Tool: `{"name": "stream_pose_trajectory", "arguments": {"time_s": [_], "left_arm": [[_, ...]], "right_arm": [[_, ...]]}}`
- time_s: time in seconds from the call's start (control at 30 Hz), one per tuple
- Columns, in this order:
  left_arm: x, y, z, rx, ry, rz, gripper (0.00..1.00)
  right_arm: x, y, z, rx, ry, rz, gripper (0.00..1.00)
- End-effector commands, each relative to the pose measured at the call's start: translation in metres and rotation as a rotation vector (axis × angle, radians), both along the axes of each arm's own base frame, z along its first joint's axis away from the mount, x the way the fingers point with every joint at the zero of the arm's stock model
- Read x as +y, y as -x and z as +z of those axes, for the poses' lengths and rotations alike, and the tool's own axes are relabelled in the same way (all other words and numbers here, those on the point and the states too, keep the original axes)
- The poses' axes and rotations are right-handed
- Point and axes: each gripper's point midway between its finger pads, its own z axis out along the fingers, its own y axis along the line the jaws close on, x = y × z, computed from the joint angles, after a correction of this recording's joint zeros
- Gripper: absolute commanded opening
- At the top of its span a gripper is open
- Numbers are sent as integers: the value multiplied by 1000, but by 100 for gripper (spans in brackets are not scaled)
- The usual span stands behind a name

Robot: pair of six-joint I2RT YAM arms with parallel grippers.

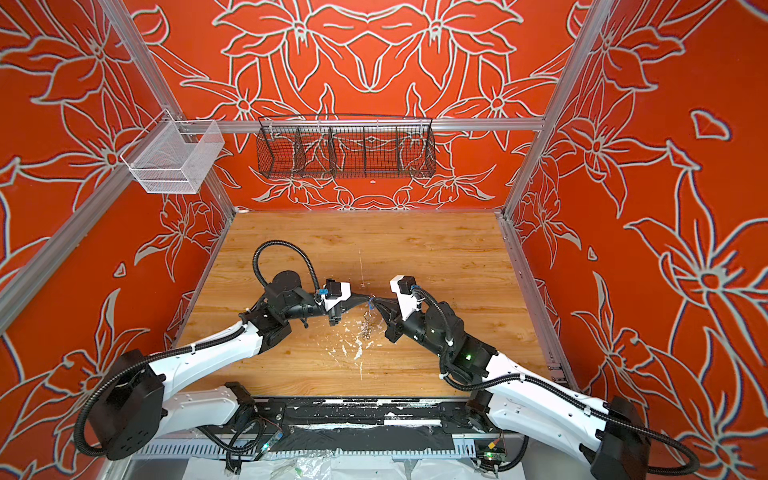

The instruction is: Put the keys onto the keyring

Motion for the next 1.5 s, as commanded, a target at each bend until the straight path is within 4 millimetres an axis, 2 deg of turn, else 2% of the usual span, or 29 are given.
{"name": "stream_pose_trajectory", "arguments": {"time_s": [0.0,0.27,0.6,0.8,1.47], "left_arm": [[2,-1,23,-107,52,31,0],[4,0,24,-115,63,47,0],[4,7,24,-135,61,21,0],[4,10,22,-152,58,12,0],[4,20,22,-196,68,-19,0]], "right_arm": [[3,4,-7,21,-29,23,0],[-6,2,-19,35,-45,-21,0],[2,4,-12,31,-80,15,0],[-2,3,-7,23,-101,-1,0],[-8,-2,-10,60,-155,5,0]]}}
